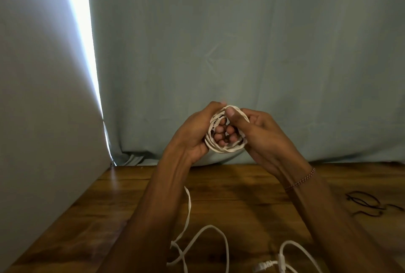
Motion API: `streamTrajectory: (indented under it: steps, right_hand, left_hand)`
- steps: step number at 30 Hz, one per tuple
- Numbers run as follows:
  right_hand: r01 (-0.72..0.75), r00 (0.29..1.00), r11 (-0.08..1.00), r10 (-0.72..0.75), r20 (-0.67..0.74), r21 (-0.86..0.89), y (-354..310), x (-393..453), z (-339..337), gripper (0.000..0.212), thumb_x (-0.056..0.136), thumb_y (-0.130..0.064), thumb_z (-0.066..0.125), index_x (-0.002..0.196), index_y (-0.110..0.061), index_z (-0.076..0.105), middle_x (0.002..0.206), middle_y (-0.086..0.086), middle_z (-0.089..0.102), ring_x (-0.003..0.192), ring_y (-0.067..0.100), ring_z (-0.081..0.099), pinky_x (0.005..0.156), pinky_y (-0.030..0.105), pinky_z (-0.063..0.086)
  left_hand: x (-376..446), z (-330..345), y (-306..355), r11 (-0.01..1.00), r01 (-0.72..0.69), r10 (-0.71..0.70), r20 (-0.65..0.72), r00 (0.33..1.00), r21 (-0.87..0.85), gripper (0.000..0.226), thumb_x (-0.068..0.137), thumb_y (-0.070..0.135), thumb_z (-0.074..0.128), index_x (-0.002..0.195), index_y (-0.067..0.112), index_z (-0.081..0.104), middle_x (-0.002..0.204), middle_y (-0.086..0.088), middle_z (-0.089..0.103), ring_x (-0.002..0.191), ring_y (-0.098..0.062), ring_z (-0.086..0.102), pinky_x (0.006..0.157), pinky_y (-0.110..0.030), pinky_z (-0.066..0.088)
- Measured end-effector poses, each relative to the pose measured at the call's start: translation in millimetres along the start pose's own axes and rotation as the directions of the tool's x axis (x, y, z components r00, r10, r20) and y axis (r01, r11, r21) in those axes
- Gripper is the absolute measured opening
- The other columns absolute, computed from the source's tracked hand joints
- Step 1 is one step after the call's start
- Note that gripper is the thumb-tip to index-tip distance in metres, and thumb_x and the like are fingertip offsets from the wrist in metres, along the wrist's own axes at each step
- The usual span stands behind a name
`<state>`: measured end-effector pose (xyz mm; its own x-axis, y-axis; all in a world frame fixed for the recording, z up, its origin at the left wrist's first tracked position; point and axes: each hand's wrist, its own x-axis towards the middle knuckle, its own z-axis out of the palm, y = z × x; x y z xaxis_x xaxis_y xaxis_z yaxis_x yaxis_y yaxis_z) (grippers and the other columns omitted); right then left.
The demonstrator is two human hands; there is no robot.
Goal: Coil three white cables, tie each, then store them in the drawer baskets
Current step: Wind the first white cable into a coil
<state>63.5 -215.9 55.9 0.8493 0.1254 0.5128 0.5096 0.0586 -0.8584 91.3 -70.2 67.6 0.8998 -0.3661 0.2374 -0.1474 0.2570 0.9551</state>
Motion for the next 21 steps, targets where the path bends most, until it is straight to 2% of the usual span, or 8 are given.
streamTrajectory:
  steps: [4,7,10,12,13,15,17,21]
  right_hand:
    - [-0.092,0.995,0.972,0.097,-0.013,0.218,-9,-2,5,0.033,0.077,-0.04,0.076,0.067,-0.009,0.07,0.054,0.004,0.055,0.046,0.016,0.046,0.051,0.026,0.049]
    - [-0.111,0.989,0.962,0.131,-0.065,0.251,-5,1,2,0.049,0.074,-0.054,0.076,0.064,-0.008,0.063,0.042,-0.001,0.04,0.044,0.018,0.041,0.051,0.029,0.04]
    - [-0.125,0.985,0.949,0.154,-0.081,0.289,-1,2,1,0.074,0.073,-0.073,0.073,0.069,0.0,0.061,0.055,0.017,0.047,0.064,0.035,0.048,0.055,0.029,0.043]
    - [-0.123,0.987,0.941,0.148,-0.057,0.316,0,3,0,0.079,0.08,-0.075,0.063,0.079,0.005,0.067,0.071,0.025,0.052,0.061,0.036,0.054,0.051,0.027,0.045]
    - [-0.114,0.99,0.942,0.133,-0.037,0.317,0,3,0,0.075,0.085,-0.072,0.057,0.076,0.002,0.069,0.065,0.021,0.053,0.054,0.031,0.054,0.048,0.024,0.044]
    - [-0.085,0.996,0.951,0.093,-0.011,0.299,-3,1,2,0.062,0.093,-0.062,0.053,0.062,-0.01,0.068,0.047,0.005,0.043,0.041,0.017,0.042,0.047,0.024,0.036]
    - [-0.066,0.998,0.956,0.056,0.042,0.287,-7,-2,3,0.05,0.094,-0.052,0.056,0.06,-0.017,0.065,0.044,-0.005,0.036,0.036,0.007,0.031,0.047,0.026,0.033]
    - [-0.04,0.991,0.977,0.011,0.137,0.212,-10,-7,5,0.035,0.096,-0.037,0.057,0.097,-0.002,0.066,0.054,-0.007,0.053,0.042,0.003,0.043,0.047,0.018,0.041]
  left_hand:
    - [0,6,0,0.991,0.025,-0.017,0.06,0.998,-0.134,0.047,0.1,0.034,0.055,0.058,0.011,0.057,0.043,0.0,0.045,0.042,-0.016,0.046,0.038,-0.021,0.044]
    - [0,12,-3,0.976,0.076,-0.042,0.162,0.986,-0.206,0.043,0.1,0.035,0.052,0.064,0.011,0.052,0.038,0.003,0.039,0.03,-0.009,0.04,0.045,-0.025,0.042]
    - [4,13,-8,0.956,0.15,-0.09,0.234,0.968,-0.252,0.034,0.093,0.033,0.054,0.068,0.01,0.052,0.038,0.003,0.042,0.031,-0.01,0.041,0.058,-0.028,0.038]
    - [5,11,-7,0.94,0.177,-0.102,0.254,0.962,-0.291,0.02,0.088,0.03,0.057,0.085,0.012,0.05,0.04,0.002,0.046,0.034,-0.012,0.046,0.059,-0.029,0.043]
    - [4,10,-5,0.934,0.179,-0.096,0.267,0.959,-0.309,0.019,0.086,0.029,0.058,0.091,0.013,0.048,0.041,0.0,0.048,0.036,-0.013,0.048,0.061,-0.03,0.046]
    - [2,8,-1,0.93,0.163,-0.074,0.268,0.961,-0.329,0.021,0.087,0.028,0.056,0.078,0.01,0.049,0.041,0.0,0.046,0.034,-0.012,0.045,0.051,-0.027,0.047]
    - [0,4,3,0.936,0.14,-0.055,0.258,0.965,-0.324,0.032,0.089,0.03,0.053,0.065,0.01,0.047,0.038,0.003,0.039,0.027,-0.008,0.035,0.038,-0.019,0.028]
    - [-2,-3,4,0.938,0.136,-0.052,0.259,0.964,-0.319,0.032,0.084,0.035,0.058,0.065,0.011,0.048,0.039,0.004,0.038,0.029,-0.007,0.032,0.04,-0.02,0.022]
